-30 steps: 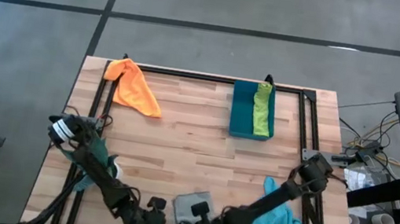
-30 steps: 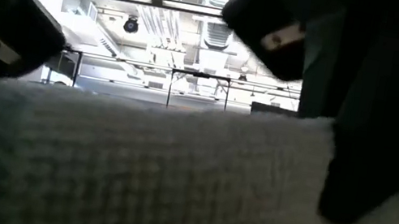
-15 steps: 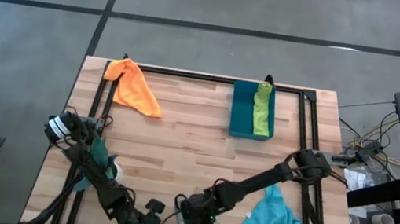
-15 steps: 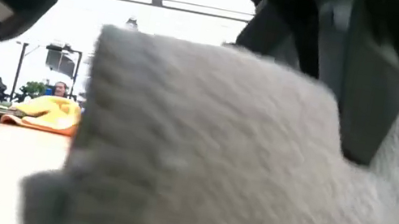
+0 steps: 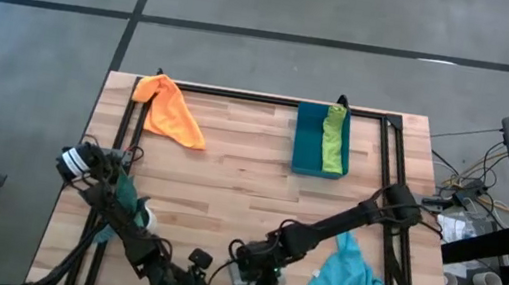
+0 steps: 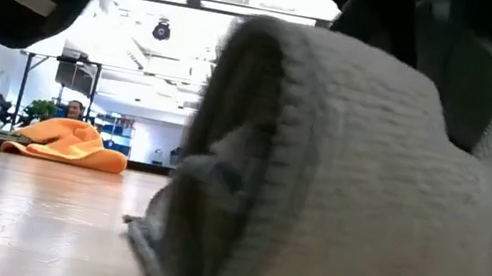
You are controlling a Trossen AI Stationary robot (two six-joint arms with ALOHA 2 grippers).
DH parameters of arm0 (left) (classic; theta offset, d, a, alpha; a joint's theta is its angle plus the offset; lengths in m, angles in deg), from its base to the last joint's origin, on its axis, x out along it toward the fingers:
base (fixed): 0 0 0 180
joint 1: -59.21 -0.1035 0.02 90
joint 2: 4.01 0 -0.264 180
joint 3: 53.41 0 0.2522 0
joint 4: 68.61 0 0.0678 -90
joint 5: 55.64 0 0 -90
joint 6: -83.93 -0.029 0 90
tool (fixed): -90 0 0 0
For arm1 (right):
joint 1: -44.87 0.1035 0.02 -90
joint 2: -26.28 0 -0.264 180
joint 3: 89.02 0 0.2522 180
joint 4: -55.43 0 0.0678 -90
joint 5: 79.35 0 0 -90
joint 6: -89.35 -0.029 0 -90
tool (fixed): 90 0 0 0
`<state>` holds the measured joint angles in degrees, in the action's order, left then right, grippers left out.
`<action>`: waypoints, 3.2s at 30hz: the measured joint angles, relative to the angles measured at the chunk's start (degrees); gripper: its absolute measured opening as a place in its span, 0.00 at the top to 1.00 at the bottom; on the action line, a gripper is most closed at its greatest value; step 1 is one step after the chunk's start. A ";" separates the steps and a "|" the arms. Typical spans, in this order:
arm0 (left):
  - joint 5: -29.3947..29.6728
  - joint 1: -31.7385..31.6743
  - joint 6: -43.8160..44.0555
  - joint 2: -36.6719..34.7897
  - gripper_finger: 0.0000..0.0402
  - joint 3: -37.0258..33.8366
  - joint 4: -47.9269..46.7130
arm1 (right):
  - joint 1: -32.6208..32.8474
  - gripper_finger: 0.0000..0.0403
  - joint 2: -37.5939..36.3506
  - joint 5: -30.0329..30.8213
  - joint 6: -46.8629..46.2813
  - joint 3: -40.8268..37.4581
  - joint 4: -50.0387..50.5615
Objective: Roll microfiber towels into tight, uniform cylinder then place into a basket
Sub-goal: Roll the gray towel
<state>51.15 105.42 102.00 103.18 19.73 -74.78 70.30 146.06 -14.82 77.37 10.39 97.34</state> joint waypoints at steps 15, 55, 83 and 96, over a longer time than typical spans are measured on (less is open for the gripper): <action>2.58 -2.90 -6.79 0.03 0.63 -0.59 0.99 | -5.96 0.97 -7.04 -2.69 3.53 -12.60 -6.50; -8.43 -13.90 -28.96 10.74 0.63 -4.74 21.84 | -10.22 0.97 -7.56 -5.20 4.50 -18.91 -11.83; -0.25 -11.51 -27.51 2.65 0.63 -2.11 9.77 | -9.80 0.69 -7.56 3.78 14.36 -18.49 -15.12; -0.33 -13.13 -34.92 2.58 0.63 3.59 10.31 | -8.81 0.57 -20.44 12.03 10.33 -13.96 6.32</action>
<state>50.82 92.29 67.09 105.76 23.32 -64.47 61.48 125.63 -2.79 87.69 -3.57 103.66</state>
